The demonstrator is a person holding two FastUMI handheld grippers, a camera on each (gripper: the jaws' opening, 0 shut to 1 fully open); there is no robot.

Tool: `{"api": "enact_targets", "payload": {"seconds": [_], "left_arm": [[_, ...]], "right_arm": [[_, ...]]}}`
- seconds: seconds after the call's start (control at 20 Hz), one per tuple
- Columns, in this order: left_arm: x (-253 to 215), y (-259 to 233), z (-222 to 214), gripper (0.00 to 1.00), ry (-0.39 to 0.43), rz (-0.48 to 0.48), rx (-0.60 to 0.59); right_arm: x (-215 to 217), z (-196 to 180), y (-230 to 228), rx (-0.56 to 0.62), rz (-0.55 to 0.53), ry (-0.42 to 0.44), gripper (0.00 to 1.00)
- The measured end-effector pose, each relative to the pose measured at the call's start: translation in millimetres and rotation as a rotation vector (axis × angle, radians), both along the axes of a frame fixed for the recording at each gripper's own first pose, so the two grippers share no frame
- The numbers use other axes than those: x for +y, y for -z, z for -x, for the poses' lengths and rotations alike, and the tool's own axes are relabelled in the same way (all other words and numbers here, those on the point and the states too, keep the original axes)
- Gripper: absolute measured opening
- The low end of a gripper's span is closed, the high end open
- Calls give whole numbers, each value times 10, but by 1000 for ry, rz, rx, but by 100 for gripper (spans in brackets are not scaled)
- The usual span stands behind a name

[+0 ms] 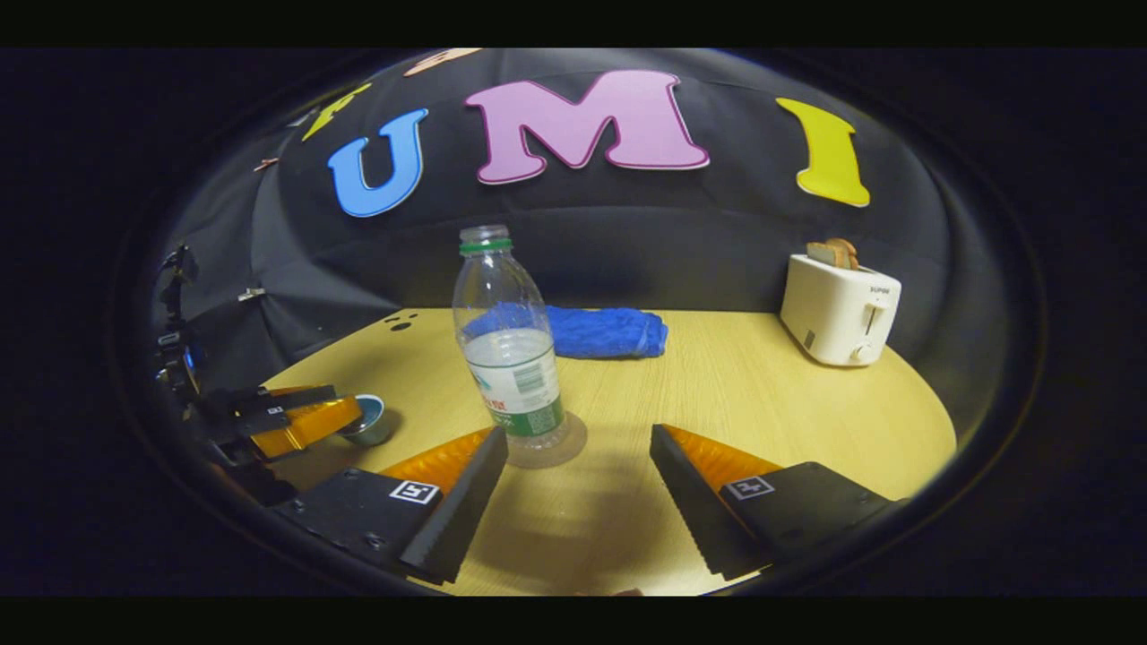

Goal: Open the teacup lid with one hand, grasp the water bottle and pour water into the teacup with the other hand; after pouring, place the water bottle on the coaster and then close the teacup lid.

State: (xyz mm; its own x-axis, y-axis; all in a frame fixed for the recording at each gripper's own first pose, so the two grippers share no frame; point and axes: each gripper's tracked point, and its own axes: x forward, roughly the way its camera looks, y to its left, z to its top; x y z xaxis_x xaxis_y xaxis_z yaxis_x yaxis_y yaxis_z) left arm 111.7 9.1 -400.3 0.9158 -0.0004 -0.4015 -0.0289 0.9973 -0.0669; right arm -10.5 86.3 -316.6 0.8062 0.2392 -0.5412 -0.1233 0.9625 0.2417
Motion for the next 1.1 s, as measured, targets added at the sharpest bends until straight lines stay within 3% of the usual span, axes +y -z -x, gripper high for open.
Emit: {"api": "enact_targets", "payload": {"seconds": [0.05, 0.1, 0.3, 0.55, 0.85, 1.1], "left_arm": [[-6, -82, 24, 69, -4, 5, 0], [5, -163, 38, 70, -8, 2, -1], [13, -690, 114, 73, -14, -32, -22], [-48, -1502, 192, 88, -9, -18, -64], [-98, -2410, 307, 90, 24, -80, -163], [-190, -2781, 458, 96, 41, -51, -196]], "right_arm": [[-27, -28, -98, -15, 5, -1, 92], [-59, -60, -228, -29, 10, 2, 99], [-165, -156, -821, -81, -19, 38, 99], [-290, -79, -1547, -127, -31, 71, 99], [-324, 97, -2332, -195, -14, 57, 99], [-393, 180, -2830, -262, -17, 70, 99]]}}
